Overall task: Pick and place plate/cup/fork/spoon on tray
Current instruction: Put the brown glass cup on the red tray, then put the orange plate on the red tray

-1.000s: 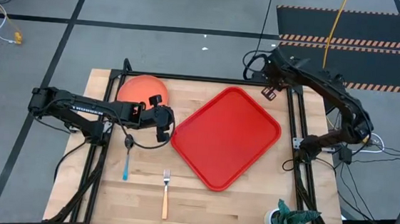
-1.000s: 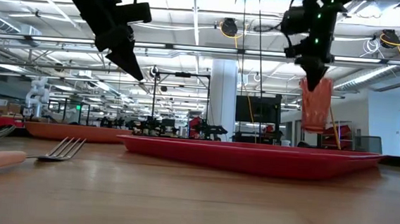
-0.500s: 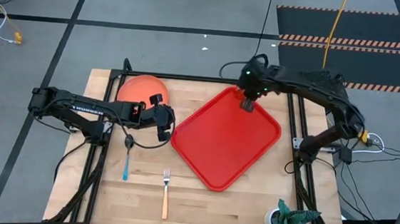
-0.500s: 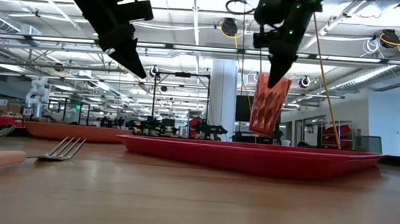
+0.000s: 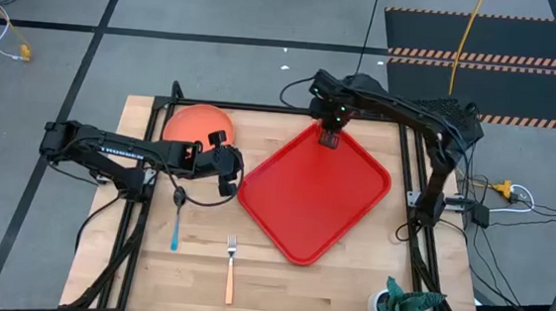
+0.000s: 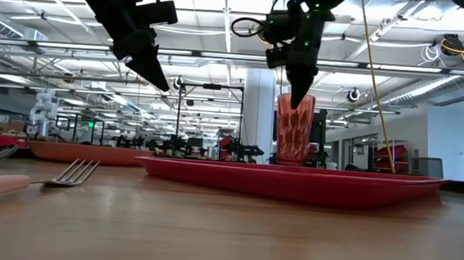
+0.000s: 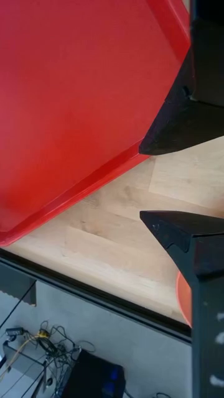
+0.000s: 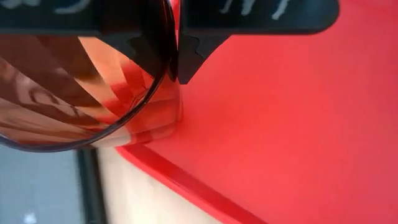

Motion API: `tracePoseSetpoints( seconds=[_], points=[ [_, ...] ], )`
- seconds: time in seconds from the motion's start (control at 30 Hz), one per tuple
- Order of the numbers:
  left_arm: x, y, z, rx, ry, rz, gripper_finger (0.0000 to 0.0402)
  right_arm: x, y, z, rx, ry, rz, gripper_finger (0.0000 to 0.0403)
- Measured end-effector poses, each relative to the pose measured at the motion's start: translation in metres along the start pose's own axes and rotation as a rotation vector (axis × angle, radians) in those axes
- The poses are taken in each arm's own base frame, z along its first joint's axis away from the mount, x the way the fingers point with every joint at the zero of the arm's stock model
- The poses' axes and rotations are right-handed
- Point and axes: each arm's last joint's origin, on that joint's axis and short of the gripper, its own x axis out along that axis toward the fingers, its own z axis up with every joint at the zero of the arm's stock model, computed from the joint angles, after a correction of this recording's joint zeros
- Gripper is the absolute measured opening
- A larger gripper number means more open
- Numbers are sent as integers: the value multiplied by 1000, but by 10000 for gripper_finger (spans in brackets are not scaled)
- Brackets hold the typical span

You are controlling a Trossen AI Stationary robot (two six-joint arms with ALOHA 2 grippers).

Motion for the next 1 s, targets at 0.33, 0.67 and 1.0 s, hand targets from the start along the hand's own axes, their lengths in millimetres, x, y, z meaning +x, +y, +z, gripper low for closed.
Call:
tracePoseSetpoints(
  seconds=[0.33,0.67,1.0],
  points=[
    [0,0,0,-2,1,0,159,11,-5,5,8,41,27,0],
    [0,0,-3,-18,28,-2,159,13,-12,4,58,24,15,13],
    [0,0,-8,-65,76,-1,159,13,-12,4,89,23,10,103]
  ],
)
